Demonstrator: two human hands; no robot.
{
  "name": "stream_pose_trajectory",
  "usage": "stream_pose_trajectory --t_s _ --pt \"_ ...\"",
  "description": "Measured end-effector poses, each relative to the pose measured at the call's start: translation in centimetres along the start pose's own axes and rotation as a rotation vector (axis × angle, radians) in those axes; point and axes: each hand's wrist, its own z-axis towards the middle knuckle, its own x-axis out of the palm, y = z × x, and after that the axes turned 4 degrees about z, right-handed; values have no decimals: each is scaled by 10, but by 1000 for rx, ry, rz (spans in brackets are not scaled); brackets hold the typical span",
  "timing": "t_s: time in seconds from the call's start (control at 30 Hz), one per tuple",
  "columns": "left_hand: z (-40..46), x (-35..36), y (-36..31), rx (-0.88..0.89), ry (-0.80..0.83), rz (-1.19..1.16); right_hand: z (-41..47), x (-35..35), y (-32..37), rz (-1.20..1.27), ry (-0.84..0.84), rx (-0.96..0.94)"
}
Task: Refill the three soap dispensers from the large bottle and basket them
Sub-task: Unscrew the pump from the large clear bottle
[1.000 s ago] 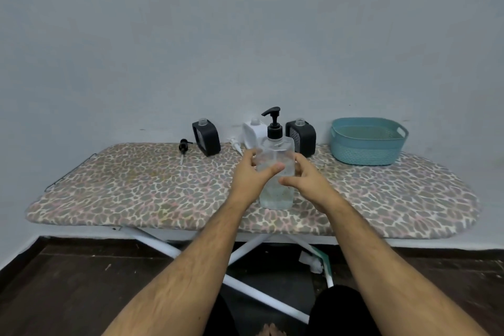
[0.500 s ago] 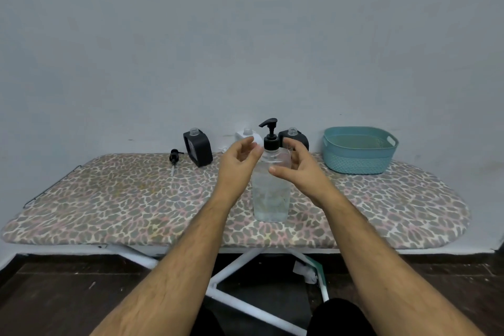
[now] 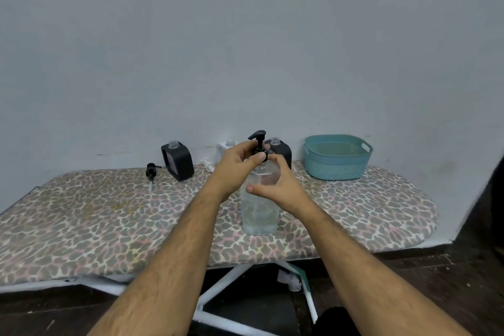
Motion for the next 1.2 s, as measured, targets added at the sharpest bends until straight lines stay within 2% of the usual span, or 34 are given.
stream_pose_trajectory --t_s 0.1,0.43,0.73,0.93,1.1,1.2 --pt "1 0 -3 22 47 -39 0 2 -1 31 -15 -3" --pt "-2 10 0 50 -38 -47 6 13 -16 21 -110 -27" --pt "-11 31 -6 17 -366 113 3 17 -15 0 -150 -38" --pt "-28 27 -10 -42 -313 29 1 13 -12 -6 -124 -14" --pt "-30 11 -8 -28 -382 13 -2 11 -9 -63 -100 -29" --pt "-18 0 -15 -37 -233 56 -2 9 -8 -53 -94 -30"
